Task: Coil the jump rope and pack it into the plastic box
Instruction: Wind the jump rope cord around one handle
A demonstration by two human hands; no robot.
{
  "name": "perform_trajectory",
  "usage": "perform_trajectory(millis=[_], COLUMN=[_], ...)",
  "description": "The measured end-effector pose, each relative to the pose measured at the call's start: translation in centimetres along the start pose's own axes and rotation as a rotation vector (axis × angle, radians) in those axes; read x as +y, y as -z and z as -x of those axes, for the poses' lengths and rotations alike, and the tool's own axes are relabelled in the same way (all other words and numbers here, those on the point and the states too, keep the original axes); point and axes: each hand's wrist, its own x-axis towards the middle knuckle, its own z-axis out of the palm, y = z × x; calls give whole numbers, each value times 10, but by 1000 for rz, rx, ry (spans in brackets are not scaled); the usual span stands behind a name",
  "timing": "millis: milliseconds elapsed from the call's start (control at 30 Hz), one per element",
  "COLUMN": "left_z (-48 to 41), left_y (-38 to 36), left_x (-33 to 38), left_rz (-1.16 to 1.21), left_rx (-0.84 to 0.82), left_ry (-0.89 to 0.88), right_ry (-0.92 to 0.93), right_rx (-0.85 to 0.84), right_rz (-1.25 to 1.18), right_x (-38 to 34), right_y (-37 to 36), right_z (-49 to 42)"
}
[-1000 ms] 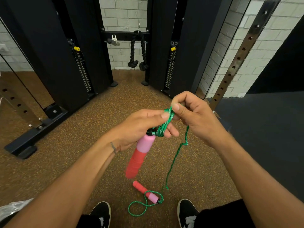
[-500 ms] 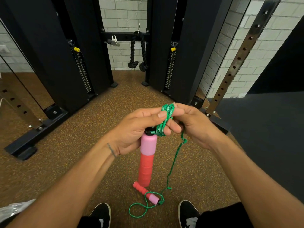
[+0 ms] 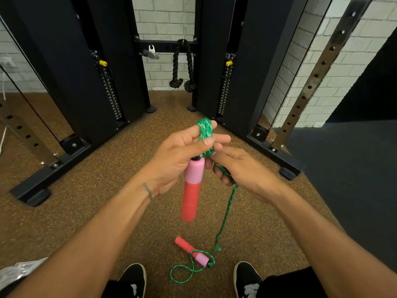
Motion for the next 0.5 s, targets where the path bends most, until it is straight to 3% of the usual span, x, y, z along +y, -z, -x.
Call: perform_trajectory(millis=[133,267,500], left_z=[-3,-3,-1], left_y=[6,11,13], left_x=[0,-2,2], left_rz=[-24,-73,-445], left_rx=[86,68,-35], left_ry=[14,28,70], right_ry=[-1,77,281], right_rx=[-146,-223,-64], right_rz=[59,144,229], right_x=[-6,-10,-19], right_y=[0,-3,14], right_z=[8,16,22])
